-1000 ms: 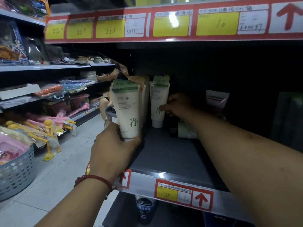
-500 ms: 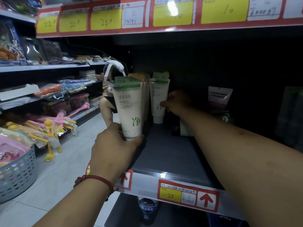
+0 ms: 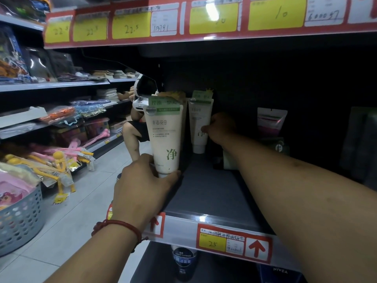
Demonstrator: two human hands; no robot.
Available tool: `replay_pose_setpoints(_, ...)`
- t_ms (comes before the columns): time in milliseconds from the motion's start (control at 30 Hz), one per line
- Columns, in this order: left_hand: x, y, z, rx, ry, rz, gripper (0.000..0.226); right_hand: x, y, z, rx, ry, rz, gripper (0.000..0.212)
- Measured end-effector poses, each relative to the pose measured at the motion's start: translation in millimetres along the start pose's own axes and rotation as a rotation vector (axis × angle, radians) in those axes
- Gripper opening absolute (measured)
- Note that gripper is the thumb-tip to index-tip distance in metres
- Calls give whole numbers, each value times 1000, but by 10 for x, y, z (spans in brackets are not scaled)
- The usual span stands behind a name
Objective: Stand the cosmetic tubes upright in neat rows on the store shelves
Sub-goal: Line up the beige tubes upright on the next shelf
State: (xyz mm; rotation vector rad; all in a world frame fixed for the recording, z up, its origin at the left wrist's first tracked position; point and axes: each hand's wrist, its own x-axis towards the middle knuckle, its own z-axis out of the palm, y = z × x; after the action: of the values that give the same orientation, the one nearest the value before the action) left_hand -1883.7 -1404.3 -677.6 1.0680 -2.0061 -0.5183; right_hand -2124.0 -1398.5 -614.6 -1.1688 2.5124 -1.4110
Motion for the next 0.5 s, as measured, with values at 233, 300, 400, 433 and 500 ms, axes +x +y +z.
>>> replay_pose_setpoints(233, 5, -7, -1, 7, -7, 11, 45, 28, 14, 11, -20, 12, 2, 29)
replay_pose_setpoints(300, 6, -7, -1, 7, -12, 11, 45, 35, 17, 6, -17, 0, 9, 29)
replay_pose_setpoints(400, 11, -3, 2, 11, -14, 14, 44, 29, 16, -15, -12, -17, 10, 29)
replay_pose_setpoints(433, 12, -5, 2, 13, -13, 15, 44, 24, 12, -21, -15, -23, 3, 29)
replay_pose_setpoints(500, 16, -6, 5, 14, -15, 16, 43, 11, 0, -26, -26, -35, -8, 29)
